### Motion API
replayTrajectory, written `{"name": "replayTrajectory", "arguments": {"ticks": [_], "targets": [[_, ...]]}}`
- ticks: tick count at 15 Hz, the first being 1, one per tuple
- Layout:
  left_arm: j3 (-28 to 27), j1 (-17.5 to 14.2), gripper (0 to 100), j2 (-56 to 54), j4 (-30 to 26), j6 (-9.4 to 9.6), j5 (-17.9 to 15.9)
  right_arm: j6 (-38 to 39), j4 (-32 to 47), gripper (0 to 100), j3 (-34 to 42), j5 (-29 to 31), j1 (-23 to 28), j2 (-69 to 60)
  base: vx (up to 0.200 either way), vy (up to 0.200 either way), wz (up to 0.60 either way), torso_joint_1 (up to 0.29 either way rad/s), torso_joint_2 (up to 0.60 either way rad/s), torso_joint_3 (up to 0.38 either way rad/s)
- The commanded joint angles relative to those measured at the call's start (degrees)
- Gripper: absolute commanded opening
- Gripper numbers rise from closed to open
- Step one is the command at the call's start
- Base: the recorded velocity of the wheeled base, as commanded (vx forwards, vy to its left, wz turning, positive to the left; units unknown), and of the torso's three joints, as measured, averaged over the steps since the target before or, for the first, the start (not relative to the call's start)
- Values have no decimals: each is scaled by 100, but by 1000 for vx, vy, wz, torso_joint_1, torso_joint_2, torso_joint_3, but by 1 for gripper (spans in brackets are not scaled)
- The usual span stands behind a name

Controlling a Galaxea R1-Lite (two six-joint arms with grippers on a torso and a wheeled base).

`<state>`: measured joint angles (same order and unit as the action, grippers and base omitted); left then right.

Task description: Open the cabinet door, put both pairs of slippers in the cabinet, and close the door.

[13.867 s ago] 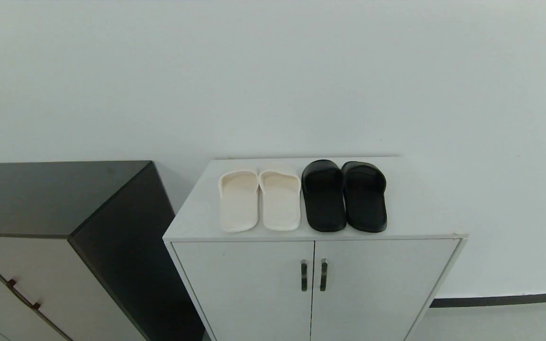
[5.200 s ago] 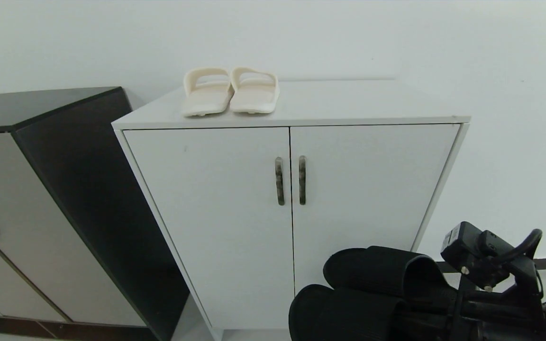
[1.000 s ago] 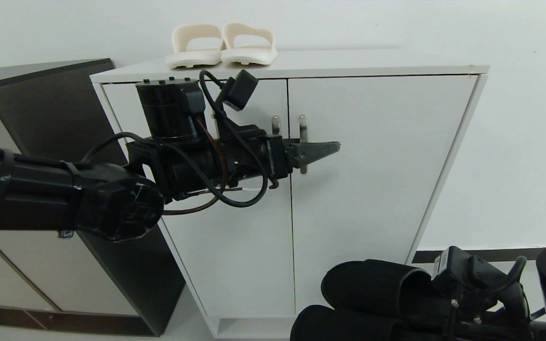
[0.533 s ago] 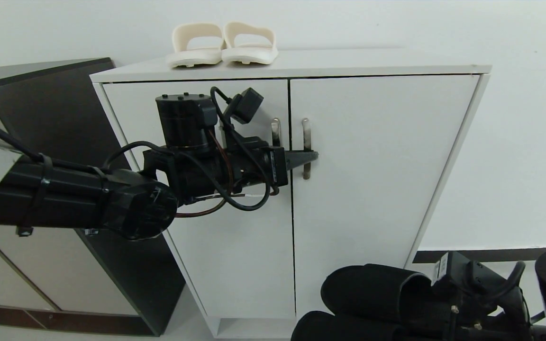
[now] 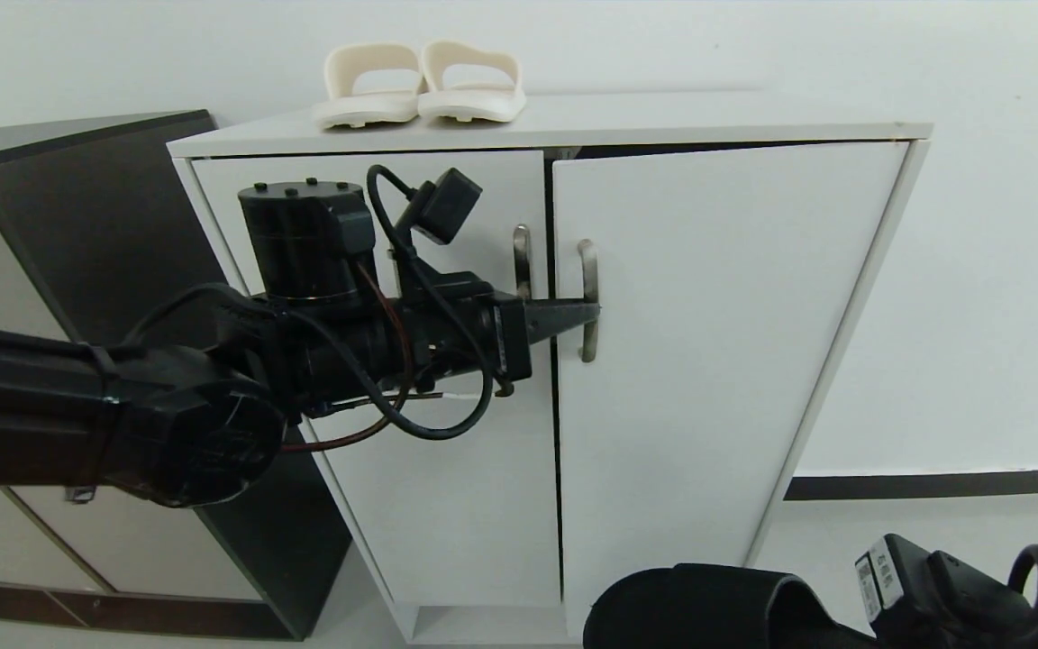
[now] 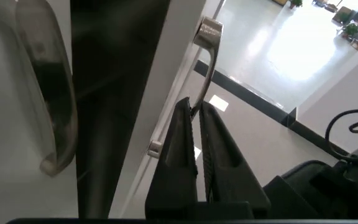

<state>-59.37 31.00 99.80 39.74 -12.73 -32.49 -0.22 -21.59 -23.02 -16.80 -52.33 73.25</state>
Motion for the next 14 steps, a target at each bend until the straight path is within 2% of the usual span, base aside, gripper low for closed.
{"name": "replayTrajectory", "arguments": {"ticks": [1, 3, 5, 11, 14], "targets": [[312, 73, 0, -409, 7, -2, -3, -4, -12, 0, 16, 1, -5, -48, 0, 0, 0, 0, 0, 0], [778, 134, 0, -963, 7, 16, -3, -4, -21, 0, -10, -8, -5, -30, 0, 0, 0, 0, 0, 0], [901, 126, 0, -1253, -1, -2, -3, -4, -21, 0, -10, -8, -5, -39, 0, 0, 0, 0, 0, 0], [435, -437, 0, -813, 174, -46, 14, 4, -21, 0, -63, -8, -5, -39, 0, 0, 0, 0, 0, 0], [48, -490, 0, -269, 491, -116, 14, 4, -21, 0, -63, -25, -5, -48, 0, 0, 0, 0, 0, 0]]}}
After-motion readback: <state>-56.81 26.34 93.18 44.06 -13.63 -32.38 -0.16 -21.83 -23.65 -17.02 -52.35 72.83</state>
